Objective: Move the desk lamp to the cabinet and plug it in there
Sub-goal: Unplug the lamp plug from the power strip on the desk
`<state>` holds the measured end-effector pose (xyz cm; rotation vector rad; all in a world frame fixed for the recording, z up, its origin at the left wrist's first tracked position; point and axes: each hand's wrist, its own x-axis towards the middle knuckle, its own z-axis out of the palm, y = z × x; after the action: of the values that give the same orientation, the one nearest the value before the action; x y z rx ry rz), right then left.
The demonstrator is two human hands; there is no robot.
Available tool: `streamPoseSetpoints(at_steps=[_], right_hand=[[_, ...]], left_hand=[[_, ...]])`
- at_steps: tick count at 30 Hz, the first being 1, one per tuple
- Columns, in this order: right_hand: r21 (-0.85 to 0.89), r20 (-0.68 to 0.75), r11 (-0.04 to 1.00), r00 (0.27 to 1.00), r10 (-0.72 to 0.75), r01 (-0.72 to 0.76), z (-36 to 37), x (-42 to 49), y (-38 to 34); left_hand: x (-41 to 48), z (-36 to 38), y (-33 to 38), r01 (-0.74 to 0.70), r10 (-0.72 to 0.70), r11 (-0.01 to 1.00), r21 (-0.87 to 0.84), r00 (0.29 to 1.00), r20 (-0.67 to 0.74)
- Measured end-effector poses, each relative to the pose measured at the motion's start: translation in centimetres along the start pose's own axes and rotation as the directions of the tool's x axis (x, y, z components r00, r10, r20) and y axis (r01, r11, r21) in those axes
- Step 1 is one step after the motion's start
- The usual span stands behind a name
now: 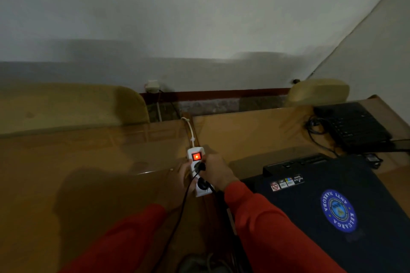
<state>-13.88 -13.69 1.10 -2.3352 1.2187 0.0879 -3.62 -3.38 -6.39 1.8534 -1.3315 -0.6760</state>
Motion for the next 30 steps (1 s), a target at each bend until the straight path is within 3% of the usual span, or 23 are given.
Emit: streamPoseSetpoints(at_steps=[8,14,17,20,23,30], right_hand=[[0.027,-0.003,0.999,1.000,-0.020,0.020,-0.9,-0.8,-0.9],[0.081,-0.169,0.991,0.981,-0.097,0.111,-1.9,-3.3,-1.4],[0.286,-0.295,0.944,0.953,-0.075,0.163,-2.1,-5.2,-2.0],[0.580,-0.357,0.788,0.934,0.018,0.207,-2.4,-6.9,-2.8],[0.875,-0.256,0.443,0.963,0.084,0.194,-3.0,-8.6,-3.9],[0.991,-0.044,-0.121,0.997,0.065,0.052,-4.9,-12.0,-5.8]], left_hand=[[0.4,-0.2,0.1,0.053,-0.053,0.999,0.008,0.998,0.039],[0.3,-1.6,0.3,0.072,-0.062,0.994,-0.078,0.990,0.126],[0.0,-2.8,0.5,0.122,-0.110,0.987,-0.108,0.988,0.109],[-0.5,-4.8,1.4,0.190,-0.174,0.962,-0.198,0.980,0.099],[-1.6,-6.8,3.0,0.194,-0.190,0.960,-0.201,0.981,0.041],[-5.4,-9.3,5.1,0.175,-0.188,0.944,-0.280,0.982,-0.018]])
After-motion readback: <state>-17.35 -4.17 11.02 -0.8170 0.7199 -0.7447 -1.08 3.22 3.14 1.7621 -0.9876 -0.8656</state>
